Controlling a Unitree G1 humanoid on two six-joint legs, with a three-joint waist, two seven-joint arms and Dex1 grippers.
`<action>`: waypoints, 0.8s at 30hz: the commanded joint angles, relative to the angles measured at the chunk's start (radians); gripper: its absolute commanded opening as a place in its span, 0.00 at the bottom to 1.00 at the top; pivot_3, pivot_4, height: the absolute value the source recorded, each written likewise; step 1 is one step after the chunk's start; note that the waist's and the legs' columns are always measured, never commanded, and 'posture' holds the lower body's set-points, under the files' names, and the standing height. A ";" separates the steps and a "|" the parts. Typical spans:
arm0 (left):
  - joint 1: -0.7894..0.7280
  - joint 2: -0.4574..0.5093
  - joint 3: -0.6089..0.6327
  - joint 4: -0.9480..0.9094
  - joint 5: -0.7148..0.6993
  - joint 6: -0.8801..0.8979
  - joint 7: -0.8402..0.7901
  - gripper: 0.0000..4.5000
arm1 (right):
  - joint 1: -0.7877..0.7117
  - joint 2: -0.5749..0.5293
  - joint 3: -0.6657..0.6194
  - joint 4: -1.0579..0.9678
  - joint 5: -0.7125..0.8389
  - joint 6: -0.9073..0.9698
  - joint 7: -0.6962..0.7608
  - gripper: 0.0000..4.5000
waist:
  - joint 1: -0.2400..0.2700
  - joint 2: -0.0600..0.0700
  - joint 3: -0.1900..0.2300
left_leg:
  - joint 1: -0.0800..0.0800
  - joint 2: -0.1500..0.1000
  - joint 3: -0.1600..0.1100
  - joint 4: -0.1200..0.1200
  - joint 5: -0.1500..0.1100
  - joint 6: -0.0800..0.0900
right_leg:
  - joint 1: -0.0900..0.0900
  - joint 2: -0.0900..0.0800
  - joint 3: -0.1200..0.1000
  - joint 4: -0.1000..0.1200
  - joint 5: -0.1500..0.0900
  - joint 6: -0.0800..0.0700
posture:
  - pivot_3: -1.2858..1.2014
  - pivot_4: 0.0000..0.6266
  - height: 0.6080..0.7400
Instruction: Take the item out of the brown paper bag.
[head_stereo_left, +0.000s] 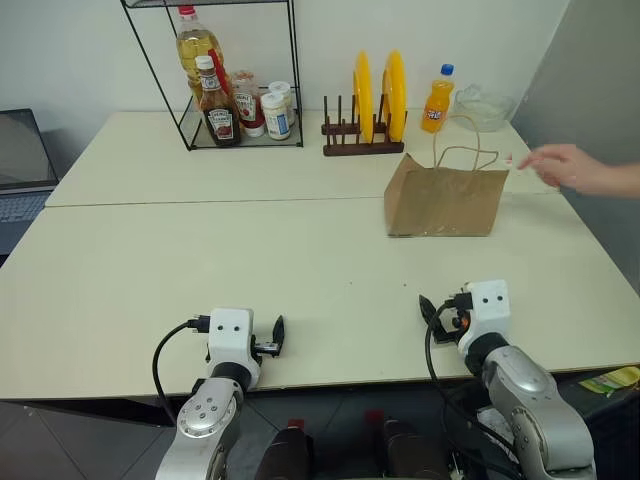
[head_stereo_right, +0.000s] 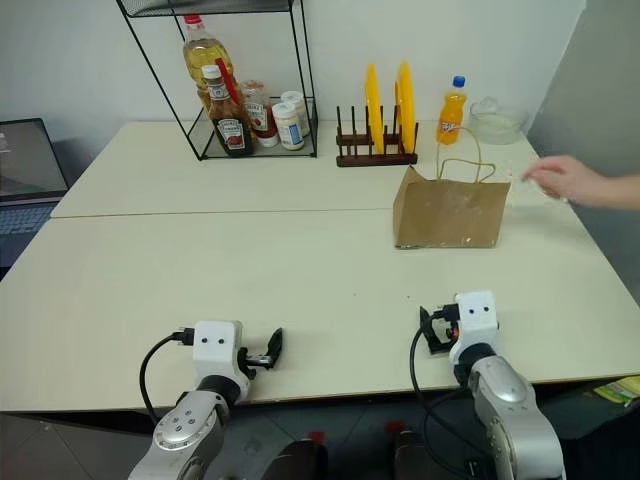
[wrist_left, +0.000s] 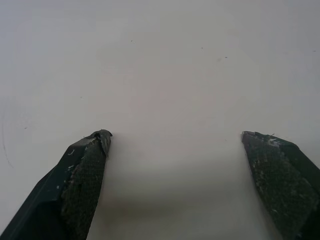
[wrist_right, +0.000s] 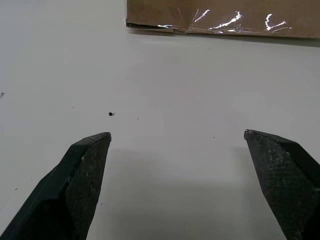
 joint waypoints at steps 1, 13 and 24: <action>-0.015 -0.002 0.012 -0.008 0.014 -0.017 0.014 0.99 | -0.006 -0.001 -0.011 -0.018 0.010 -0.015 0.003 1.00 | 0.000 0.000 0.000 | 0.000 0.000 0.000 0.000 0.000 0.000 | 0.000 0.000 0.000 0.000 0.000 0.000 | 0.52 0.24 1.00; -0.199 0.172 0.226 0.091 -0.198 0.045 -0.208 0.99 | -0.106 -0.097 -0.106 0.055 0.033 -0.074 0.077 1.00 | 0.000 0.001 0.001 | 0.000 0.000 0.001 0.001 0.000 0.000 | 0.000 0.001 -0.003 0.001 0.000 0.000 | 0.52 0.24 1.00; -0.807 0.490 0.019 0.533 -0.202 -0.123 -0.710 0.99 | -0.660 -0.568 -0.109 0.674 0.022 -0.258 0.483 1.00 | -0.001 0.001 0.012 | -0.001 -0.003 0.003 0.001 0.000 0.000 | 0.002 0.000 -0.004 0.000 0.004 -0.006 | 0.52 0.24 1.00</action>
